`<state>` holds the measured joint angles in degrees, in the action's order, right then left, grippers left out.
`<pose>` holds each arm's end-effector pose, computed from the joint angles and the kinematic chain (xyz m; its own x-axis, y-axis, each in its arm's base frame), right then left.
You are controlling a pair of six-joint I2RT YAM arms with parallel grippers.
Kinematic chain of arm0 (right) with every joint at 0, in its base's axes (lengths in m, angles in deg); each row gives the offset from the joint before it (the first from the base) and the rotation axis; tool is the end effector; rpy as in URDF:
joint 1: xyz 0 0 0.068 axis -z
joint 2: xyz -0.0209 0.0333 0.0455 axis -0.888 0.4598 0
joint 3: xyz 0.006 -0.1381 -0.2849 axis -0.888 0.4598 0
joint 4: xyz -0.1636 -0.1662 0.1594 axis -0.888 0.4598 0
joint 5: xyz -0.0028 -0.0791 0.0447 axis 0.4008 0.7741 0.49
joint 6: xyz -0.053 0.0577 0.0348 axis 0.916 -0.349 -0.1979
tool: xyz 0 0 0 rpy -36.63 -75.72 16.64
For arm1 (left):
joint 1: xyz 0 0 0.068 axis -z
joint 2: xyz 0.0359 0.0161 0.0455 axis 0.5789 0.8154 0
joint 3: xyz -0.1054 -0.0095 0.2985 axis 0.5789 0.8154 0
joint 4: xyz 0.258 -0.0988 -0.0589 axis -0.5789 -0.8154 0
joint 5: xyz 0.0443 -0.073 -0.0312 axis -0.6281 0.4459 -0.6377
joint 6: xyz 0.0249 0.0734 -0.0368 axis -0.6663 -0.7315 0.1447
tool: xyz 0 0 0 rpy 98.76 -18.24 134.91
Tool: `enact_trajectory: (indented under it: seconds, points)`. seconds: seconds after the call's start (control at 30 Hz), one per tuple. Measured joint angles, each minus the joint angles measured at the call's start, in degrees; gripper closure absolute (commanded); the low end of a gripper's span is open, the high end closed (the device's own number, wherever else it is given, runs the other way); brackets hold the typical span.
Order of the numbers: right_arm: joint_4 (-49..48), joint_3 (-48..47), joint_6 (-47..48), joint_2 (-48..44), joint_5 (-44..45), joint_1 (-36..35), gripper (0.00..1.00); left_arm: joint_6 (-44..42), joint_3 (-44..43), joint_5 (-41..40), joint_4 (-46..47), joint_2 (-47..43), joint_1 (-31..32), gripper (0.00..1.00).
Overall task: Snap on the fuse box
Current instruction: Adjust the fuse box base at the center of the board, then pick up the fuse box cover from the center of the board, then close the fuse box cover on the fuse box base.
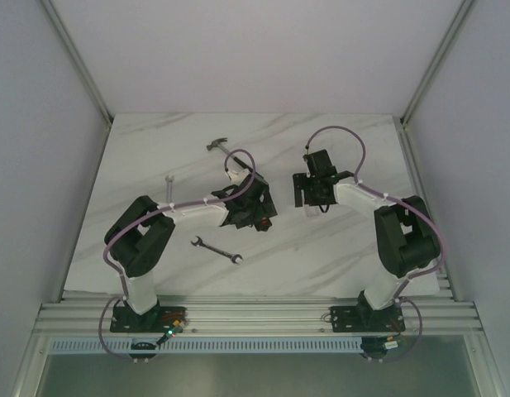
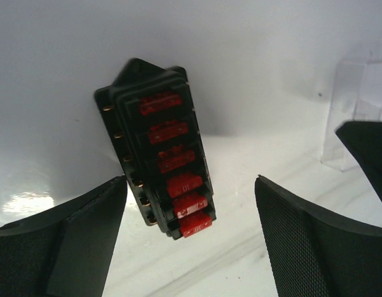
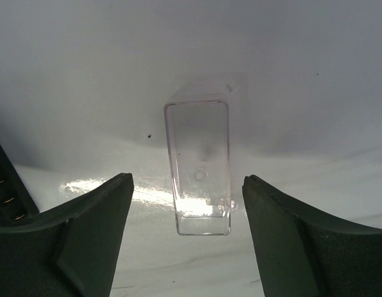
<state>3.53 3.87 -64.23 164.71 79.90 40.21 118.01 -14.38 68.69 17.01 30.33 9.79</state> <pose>0.3721 0.1492 0.1888 -0.7958 -0.0878 -0.5992 -0.1786 0.9794 0.0937 0.3193 -0.3015 0.1690 -0.8003 -0.3960 -0.4502 -0.1485 0.8583 -0.4912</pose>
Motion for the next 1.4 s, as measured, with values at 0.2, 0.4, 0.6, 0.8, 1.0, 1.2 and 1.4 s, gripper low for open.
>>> enact_trajectory:
  seconds: [0.2,0.4,0.6,0.8,1.0,1.2,1.4]
  points:
    - [0.17,0.0,-0.7,1.4,0.7,0.09,0.4,-2.23,1.49,1.57,1.9,-2.58,0.33,0.0]
    - [0.76,-0.02,-1.16,3.39,2.16,0.02,0.59,-9.9,7.96,0.17,2.27,-13.27,-3.78,0.0]
    - [3.08,-0.76,-1.84,3.28,4.44,-1.55,0.73,-20.02,12.98,-4.61,1.53,-21.84,-14.56,0.0]
    - [7.48,-3.91,-1.75,1.53,3.93,-6.47,0.74,-26.21,23.82,-12.46,7.19,-30.69,-16.79,0.0]
    - [10.16,-9.7,-0.76,0.55,2.78,-13.6,0.74,-29.55,33.86,-16.0,14.49,-33.0,-20.96,0.0]
    - [12.26,-13.73,-0.22,0.83,1.51,-18.86,0.73,-30.42,35.28,-16.22,18.01,-33.0,-22.01,0.0]
    - [13.42,-17.42,0.26,3.85,1.51,-20.46,0.72,-30.64,34.58,-16.55,18.18,-32.54,-22.01,0.0]
